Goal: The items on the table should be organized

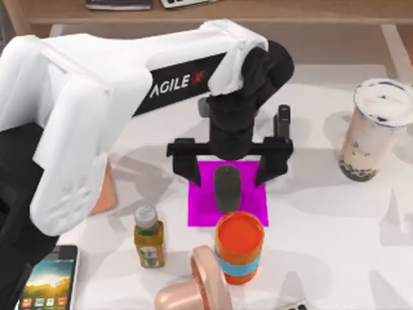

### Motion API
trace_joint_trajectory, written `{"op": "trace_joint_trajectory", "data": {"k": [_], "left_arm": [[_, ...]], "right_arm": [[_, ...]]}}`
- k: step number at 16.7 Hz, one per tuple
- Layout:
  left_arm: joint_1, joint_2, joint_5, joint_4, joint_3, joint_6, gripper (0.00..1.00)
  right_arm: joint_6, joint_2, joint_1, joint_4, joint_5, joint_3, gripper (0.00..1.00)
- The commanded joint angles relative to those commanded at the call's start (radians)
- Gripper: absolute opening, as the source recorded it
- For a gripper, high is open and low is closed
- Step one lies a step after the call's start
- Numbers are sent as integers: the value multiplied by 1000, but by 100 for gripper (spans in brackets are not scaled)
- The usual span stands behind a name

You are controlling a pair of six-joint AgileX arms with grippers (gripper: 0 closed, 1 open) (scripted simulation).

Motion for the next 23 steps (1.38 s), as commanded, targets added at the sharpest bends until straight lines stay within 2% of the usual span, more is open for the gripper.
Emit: {"op": "trace_joint_trajectory", "data": {"k": [8,11,14,18,23], "left_arm": [[19,-30,9,7,-9,20,100],[57,-146,33,17,-64,78,100],[105,-352,50,29,-160,170,100],[175,-727,45,53,-363,294,100],[331,-1030,-2,107,-815,336,100]], "right_arm": [[0,0,0,0,0,0,100],[0,0,0,0,0,0,100],[0,0,0,0,0,0,100],[0,0,0,0,0,0,100],[0,0,0,0,0,0,100]]}}
